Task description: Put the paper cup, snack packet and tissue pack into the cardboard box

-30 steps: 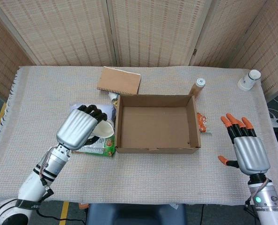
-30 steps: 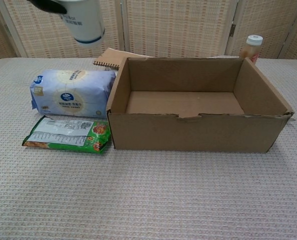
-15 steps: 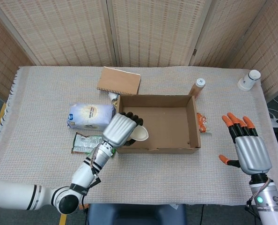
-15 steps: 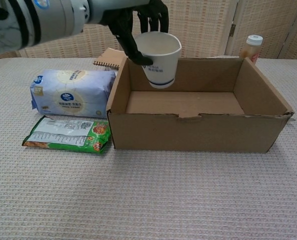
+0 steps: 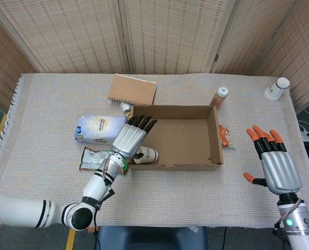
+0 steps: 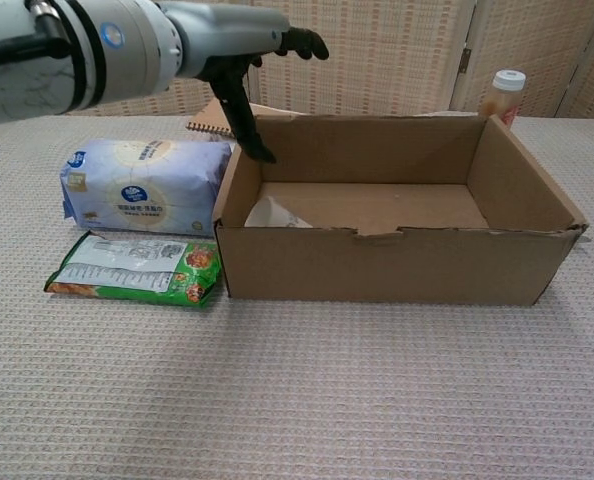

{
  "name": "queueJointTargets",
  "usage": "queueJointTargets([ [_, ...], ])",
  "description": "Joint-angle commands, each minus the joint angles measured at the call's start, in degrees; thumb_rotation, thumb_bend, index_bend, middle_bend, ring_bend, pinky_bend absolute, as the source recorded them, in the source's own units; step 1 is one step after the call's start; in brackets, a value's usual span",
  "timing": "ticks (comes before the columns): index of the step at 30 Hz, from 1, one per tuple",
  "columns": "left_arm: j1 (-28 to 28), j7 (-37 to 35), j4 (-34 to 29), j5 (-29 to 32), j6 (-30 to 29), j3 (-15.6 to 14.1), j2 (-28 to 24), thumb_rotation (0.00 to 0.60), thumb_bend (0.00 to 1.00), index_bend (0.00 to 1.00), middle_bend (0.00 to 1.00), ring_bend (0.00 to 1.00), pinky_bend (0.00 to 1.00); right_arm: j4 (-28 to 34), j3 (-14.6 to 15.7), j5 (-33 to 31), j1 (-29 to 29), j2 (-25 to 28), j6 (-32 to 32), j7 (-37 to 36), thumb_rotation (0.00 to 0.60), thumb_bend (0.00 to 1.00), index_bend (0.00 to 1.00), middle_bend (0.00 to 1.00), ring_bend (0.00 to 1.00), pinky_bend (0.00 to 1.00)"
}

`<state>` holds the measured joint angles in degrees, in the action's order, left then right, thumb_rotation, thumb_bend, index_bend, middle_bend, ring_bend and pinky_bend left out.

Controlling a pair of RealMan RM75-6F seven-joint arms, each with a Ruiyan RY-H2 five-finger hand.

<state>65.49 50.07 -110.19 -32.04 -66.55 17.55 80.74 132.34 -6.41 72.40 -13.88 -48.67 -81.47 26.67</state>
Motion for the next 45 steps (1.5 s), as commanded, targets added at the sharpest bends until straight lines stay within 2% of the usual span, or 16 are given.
queueJointTargets([
  [1,-3.1,0.2,-5.8,-1.4,-3.5,-2.2,-6.1,0.6,0.15,0.0,0.0,0.0,0.13,0.1,0.1,0.1,0.0,-0.1,0.1,0.1,0.6,0.07,0.04,0.0,0.0,0.0],
  [5,-10.1,-4.6,-11.9,-6.4,-7.0,-6.6,-12.8,0.6,0.15,0.0,0.03,0.0,0.23,0.0,0.2,-0.1,0.0,-0.3,0.4,0.5,0.6,0.07,0.04,0.0,0.0,0.0],
  [9,-16.7,-9.7,-11.5,-15.7,-9.5,-12.2,-15.7,0.6,0.16,0.0,0.09,0.02,0.27,0.1,0.4,-0.2,-0.4,-0.8,0.9,1.3,0.6,0.07,0.04,0.0,0.0,0.0],
  [11,-19.6,-12.0,-9.2,-19.7,-9.9,-15.0,-15.6,0.6,0.17,0.0,0.11,0.03,0.27,0.3,0.5,0.0,-0.4,-1.1,0.9,1.7,0.6,0.07,0.04,0.0,0.0,0.0],
  [14,-22.5,-15.2,-5.5,-22.5,-8.9,-17.8,-13.9,0.6,0.18,0.0,0.12,0.04,0.28,0.1,0.4,-0.2,-0.6,-1.4,1.0,2.1,0.6,0.07,0.04,0.0,0.0,0.0],
  [20,-25.2,-14.7,1.4,-26.4,-7.3,-21.1,-9.3,0.6,0.18,0.05,0.13,0.05,0.29,-0.1,0.4,-0.9,-0.8,-1.7,1.2,2.4,0.6,0.07,0.04,0.0,0.0,0.0],
  [23,-25.9,-14.7,4.7,-27.7,-6.1,-21.5,-7.2,0.6,0.18,0.09,0.14,0.06,0.29,-0.2,0.2,-1.4,-0.8,-1.5,1.3,2.2,0.6,0.07,0.04,0.0,0.0,0.0],
  [29,-26.2,-14.3,9.4,-26.8,-2.3,-21.2,-4.0,0.6,0.18,0.1,0.15,0.07,0.29,0.1,0.1,-1.5,-0.8,-1.0,1.2,1.7,0.6,0.07,0.04,0.0,0.0,0.0],
  [45,-23.6,-12.5,14.7,-20.9,6.1,-17.3,-0.6,0.6,0.19,0.13,0.16,0.08,0.3,-0.1,0.0,-1.8,-0.9,-0.8,1.3,1.3,0.6,0.07,0.05,0.0,0.0,0.0],
])
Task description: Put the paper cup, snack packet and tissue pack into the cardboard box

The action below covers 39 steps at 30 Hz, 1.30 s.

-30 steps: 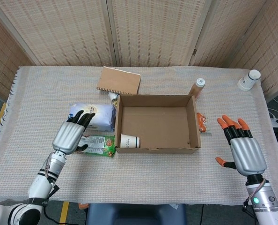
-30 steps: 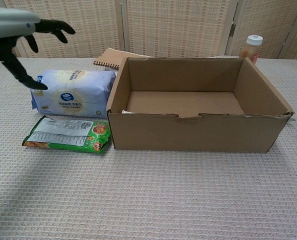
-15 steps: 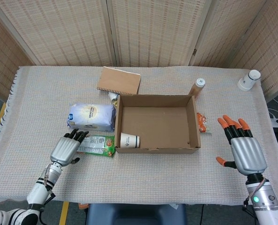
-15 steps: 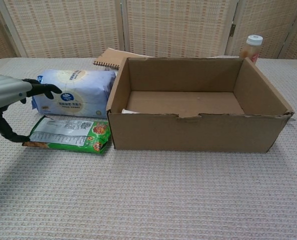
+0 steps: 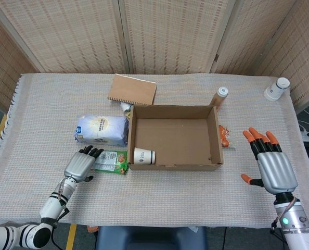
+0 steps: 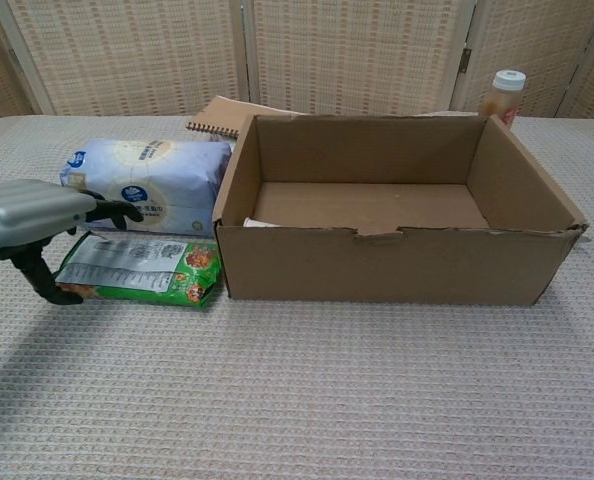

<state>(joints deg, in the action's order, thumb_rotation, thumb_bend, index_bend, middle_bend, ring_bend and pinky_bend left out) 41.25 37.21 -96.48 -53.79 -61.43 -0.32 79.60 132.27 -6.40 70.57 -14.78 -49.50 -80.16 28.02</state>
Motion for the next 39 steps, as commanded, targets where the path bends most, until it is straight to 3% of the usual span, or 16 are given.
queueJointTargets([
  [1,0.8,0.5,1.4,1.1,1.3,0.8,0.8,0.6,0.19,0.13,0.16,0.08,0.3,0.0,0.0,0.1,0.0,0.0,-0.1,-0.1,0.6,0.07,0.04,0.0,0.0,0.0],
  [14,2.5,1.4,5.6,5.3,4.6,2.2,4.2,0.6,0.23,0.14,0.17,0.09,0.3,-0.4,-0.3,-1.0,-0.3,0.0,0.1,-0.1,0.6,0.07,0.04,0.0,0.0,0.0],
  [22,1.9,-0.5,9.7,4.4,4.8,2.1,6.8,0.6,0.29,0.22,0.24,0.19,0.37,-0.4,-0.4,-1.2,-0.3,0.2,-0.1,-0.1,0.6,0.07,0.05,0.0,0.0,0.0],
  [27,1.1,-1.5,11.0,2.5,3.2,2.2,7.9,0.6,0.32,0.35,0.45,0.37,0.54,-0.3,-0.3,-1.2,-0.3,0.2,0.0,-0.1,0.6,0.07,0.05,0.0,0.0,0.0],
  [32,-0.2,-3.8,11.8,-2.1,0.6,2.2,8.3,0.6,0.36,0.65,0.79,0.67,0.81,-0.2,-0.3,-1.2,-0.3,0.3,0.0,-0.1,0.6,0.07,0.05,0.0,0.0,0.0],
  [35,-0.7,-3.8,11.4,-3.7,-0.2,2.1,7.7,0.6,0.41,0.77,0.91,0.78,0.9,-0.2,-0.3,-1.2,-0.3,0.3,-0.1,-0.2,0.6,0.07,0.04,0.0,0.0,0.0],
  [39,-0.8,-1.9,8.3,-3.4,-0.4,2.2,5.5,0.6,0.44,0.81,0.96,0.82,0.94,0.0,-0.4,-1.1,-0.2,0.5,-0.2,-0.5,0.6,0.07,0.04,0.0,0.0,0.0],
])
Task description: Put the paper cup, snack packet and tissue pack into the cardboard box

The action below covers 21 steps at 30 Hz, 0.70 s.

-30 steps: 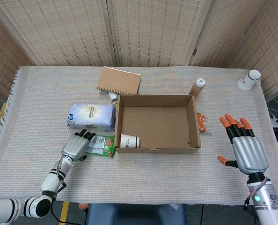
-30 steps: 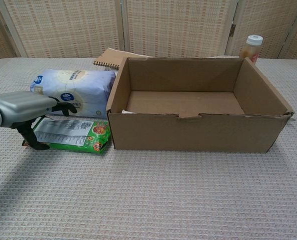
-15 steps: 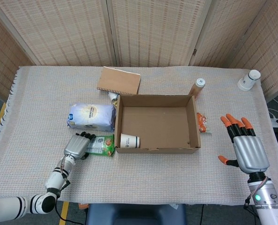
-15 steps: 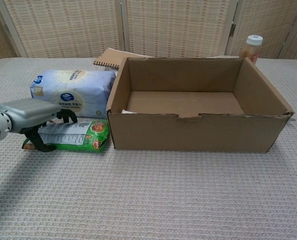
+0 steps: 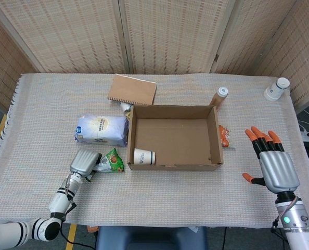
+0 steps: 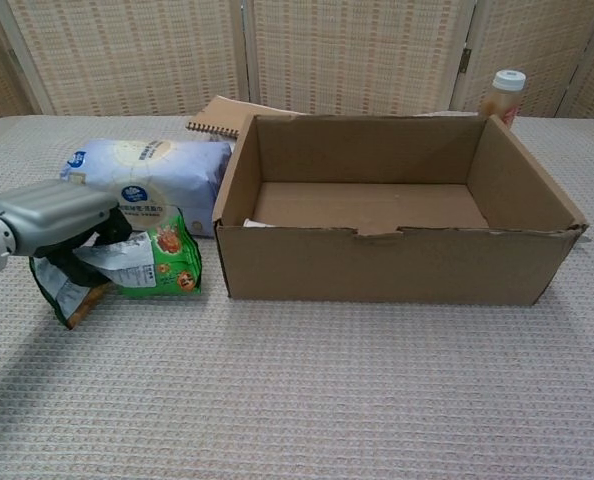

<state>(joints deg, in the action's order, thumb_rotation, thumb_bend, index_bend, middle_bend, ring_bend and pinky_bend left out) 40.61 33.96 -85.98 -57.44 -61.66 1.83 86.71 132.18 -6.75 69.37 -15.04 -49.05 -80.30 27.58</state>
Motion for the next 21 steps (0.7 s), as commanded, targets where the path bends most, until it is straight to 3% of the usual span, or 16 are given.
queueJointTargets([
  [1,-0.2,2.0,-3.3,0.4,-0.4,0.0,-2.3,0.6,0.45,0.82,0.96,0.82,0.94,0.1,-0.1,0.2,0.1,0.1,-0.2,-0.2,0.6,0.07,0.04,0.0,0.0,0.0],
  [12,-2.2,7.7,-20.4,-1.7,-7.7,0.9,-15.7,0.6,0.47,0.83,0.99,0.85,0.96,0.7,0.2,1.5,0.5,0.8,-0.3,-1.0,0.6,0.07,0.04,0.0,0.0,0.0],
  [17,-0.9,9.9,-28.5,-3.3,-10.0,4.6,-22.8,0.6,0.47,0.84,1.0,0.85,0.96,0.9,0.3,1.7,0.4,0.7,-0.1,-0.7,0.6,0.07,0.04,0.0,0.0,0.0],
  [21,1.9,11.8,-31.4,-3.5,-10.3,8.5,-23.6,0.6,0.48,0.84,1.0,0.85,0.96,1.2,0.3,1.9,0.5,0.7,-0.4,-0.4,0.6,0.07,0.04,0.0,0.0,0.0],
])
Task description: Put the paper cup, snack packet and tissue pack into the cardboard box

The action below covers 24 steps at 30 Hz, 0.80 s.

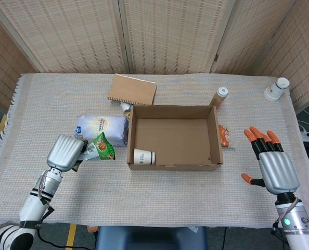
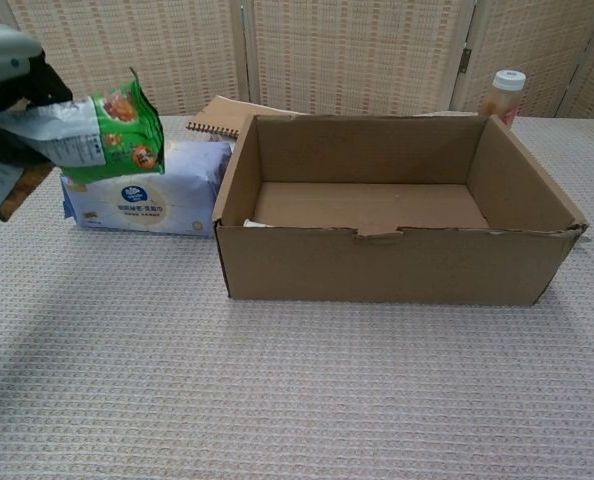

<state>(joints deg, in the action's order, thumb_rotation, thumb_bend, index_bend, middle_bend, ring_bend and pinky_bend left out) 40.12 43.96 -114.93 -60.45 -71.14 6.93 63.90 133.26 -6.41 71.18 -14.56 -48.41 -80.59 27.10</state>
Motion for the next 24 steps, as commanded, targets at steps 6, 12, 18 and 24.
queueJointTargets([
  [6,9.1,5.9,-0.8,1.3,0.3,8.6,5.3,0.6,0.47,0.84,1.0,0.85,0.96,0.3,-0.3,0.2,0.3,0.4,-0.7,-0.4,0.6,0.07,0.04,0.0,0.0,0.0],
  [12,14.9,4.5,6.7,6.3,-0.8,13.3,18.0,0.6,0.48,0.84,1.0,0.85,0.96,0.4,-0.4,0.9,0.8,1.1,-1.2,-1.5,0.6,0.07,0.04,0.0,0.0,0.0],
  [18,18.6,5.2,12.8,10.8,-1.9,15.6,26.2,0.6,0.48,0.84,1.0,0.85,0.96,0.4,-0.6,1.0,0.9,1.3,-1.5,-1.8,0.6,0.07,0.04,0.0,0.0,0.0],
  [24,23.3,7.0,24.5,13.6,-3.5,16.2,37.4,0.6,0.49,0.84,1.0,0.85,0.96,0.3,-0.8,0.6,1.0,1.4,-1.7,-2.0,0.6,0.07,0.04,0.0,0.0,0.0],
])
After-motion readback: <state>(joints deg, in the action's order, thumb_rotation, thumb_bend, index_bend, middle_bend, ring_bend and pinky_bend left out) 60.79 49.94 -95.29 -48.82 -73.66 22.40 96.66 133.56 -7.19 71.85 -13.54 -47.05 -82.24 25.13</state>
